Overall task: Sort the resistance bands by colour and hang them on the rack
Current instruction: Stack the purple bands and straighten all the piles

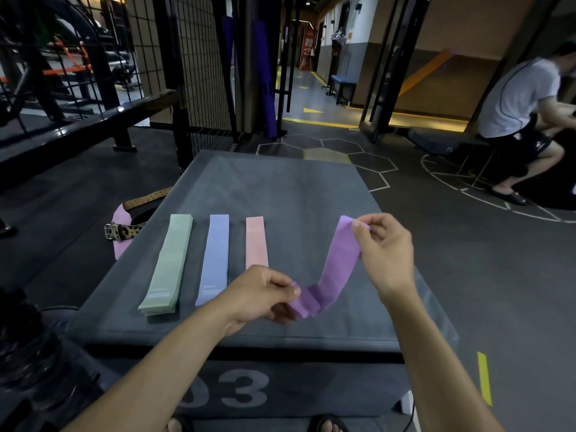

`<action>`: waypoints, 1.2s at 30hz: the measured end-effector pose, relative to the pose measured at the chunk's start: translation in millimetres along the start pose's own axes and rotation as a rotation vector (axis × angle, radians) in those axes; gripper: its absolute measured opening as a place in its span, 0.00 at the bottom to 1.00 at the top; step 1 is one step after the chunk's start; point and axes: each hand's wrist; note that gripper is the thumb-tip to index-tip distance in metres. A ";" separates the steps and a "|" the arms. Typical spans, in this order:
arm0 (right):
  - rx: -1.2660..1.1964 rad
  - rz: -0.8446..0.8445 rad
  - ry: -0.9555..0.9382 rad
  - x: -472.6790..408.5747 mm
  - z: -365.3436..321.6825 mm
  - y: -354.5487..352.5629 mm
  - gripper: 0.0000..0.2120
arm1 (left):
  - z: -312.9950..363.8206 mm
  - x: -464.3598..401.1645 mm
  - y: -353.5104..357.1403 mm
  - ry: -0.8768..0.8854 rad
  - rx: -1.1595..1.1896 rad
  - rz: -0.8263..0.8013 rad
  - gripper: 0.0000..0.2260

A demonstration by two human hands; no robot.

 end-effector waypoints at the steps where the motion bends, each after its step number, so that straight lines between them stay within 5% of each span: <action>1: 0.015 -0.019 -0.012 4.0 1.0 2.3 0.03 | 3.8 -0.7 -0.2 0.007 -0.019 0.017 0.06; 6: 0.066 -0.117 -0.090 25.3 -2.3 14.8 0.04 | 19.3 -3.9 -0.4 0.043 0.003 0.090 0.12; 12: 0.126 -0.309 -0.242 52.4 -11.7 23.7 0.03 | 29.3 -11.7 3.4 0.080 0.050 0.090 0.06; 30: 0.280 -0.444 -0.531 50.1 1.4 21.4 0.06 | 32.0 -17.0 1.5 -0.033 0.078 0.126 0.12; 36: 0.116 -0.438 -0.273 51.0 -3.2 17.7 0.06 | 35.6 -12.9 -0.9 -0.060 0.152 0.034 0.10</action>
Point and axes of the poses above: each hand's wrist, its own x-axis away from the middle knuckle, its own y-axis out of the palm, z = x × y, and after that the axes turned 12 degrees about x, right-handed
